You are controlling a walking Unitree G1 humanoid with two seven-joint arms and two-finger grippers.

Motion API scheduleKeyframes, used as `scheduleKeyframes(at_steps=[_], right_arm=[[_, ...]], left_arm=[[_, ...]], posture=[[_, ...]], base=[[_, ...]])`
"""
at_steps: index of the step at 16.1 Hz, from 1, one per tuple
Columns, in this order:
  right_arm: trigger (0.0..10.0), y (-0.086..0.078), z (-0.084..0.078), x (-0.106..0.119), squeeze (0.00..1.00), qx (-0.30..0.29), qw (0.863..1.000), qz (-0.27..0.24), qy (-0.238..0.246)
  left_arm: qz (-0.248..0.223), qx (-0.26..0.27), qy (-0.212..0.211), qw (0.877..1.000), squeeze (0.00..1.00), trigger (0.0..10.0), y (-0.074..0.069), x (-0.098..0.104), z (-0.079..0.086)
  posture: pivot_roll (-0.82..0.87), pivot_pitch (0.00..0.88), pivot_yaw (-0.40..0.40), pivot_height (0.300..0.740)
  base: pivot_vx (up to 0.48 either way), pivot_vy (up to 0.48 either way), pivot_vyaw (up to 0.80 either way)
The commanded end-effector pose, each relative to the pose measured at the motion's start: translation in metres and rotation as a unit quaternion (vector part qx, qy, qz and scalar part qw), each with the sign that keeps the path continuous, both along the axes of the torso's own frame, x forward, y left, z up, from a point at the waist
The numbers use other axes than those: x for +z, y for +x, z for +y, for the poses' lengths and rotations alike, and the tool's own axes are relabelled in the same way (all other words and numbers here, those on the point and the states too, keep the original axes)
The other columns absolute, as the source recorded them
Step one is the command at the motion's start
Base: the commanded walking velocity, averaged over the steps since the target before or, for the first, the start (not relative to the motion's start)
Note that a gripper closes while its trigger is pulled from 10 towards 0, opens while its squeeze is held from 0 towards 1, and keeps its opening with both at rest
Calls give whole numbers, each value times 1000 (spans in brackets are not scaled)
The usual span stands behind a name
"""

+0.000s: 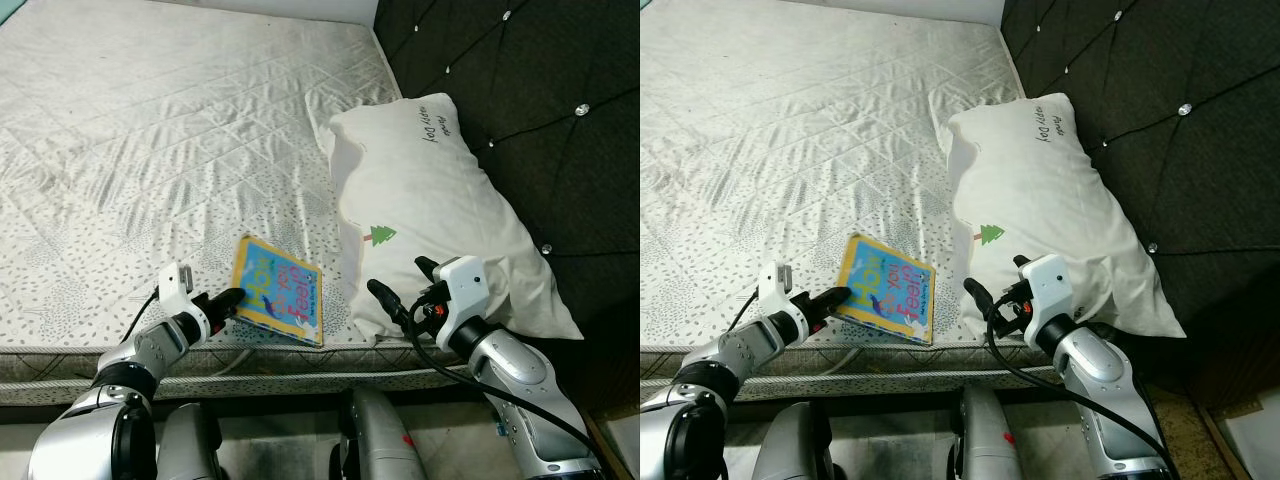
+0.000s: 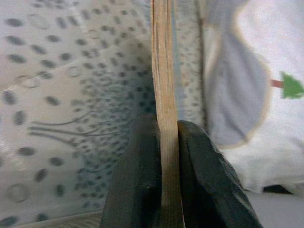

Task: Clean up the room

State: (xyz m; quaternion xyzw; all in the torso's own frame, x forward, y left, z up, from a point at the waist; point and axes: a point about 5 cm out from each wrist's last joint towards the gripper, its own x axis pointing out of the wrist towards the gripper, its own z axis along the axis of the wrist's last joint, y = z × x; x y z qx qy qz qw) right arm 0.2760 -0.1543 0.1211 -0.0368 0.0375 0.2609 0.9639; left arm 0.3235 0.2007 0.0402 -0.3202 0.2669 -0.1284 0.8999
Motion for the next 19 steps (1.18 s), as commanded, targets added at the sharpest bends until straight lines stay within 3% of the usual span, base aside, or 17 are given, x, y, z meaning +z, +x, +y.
scheduleKeyframes(at_steps=[1, 6, 11, 16, 19], right_arm=[[10000, 1, -3, 3, 0, -8, 1000, -3, -3], [10000, 3, -2, 4, 0, -5, 1000, -13, -11], [10000, 1, -2, 3, 0, -5, 1000, -11, -13], [10000, 2, -3, 2, 0, -5, 1000, -12, -11], [10000, 2, 0, 1, 0, -5, 1000, -12, -9]], left_arm=[[30, 15, 21, 999, 1000, 10000, -9, -12, 6], [52, 67, 50, 995, 1000, 10000, -18, -21, 24], [48, 111, 74, 990, 1000, 10000, -16, -16, 39], [27, 38, 61, 997, 1000, 10000, -8, -13, 9], [18, 0, 58, 998, 1000, 10000, -8, -13, -1]], posture=[[-250, 135, -112, 603], [-255, 135, -111, 603], [-255, 132, -107, 603], [-246, 134, -110, 603], [-234, 133, -103, 603]], base=[[0, 0, 0], [0, 0, 0], [0, 0, 0], [0, 0, 0], [0, 0, 0]])
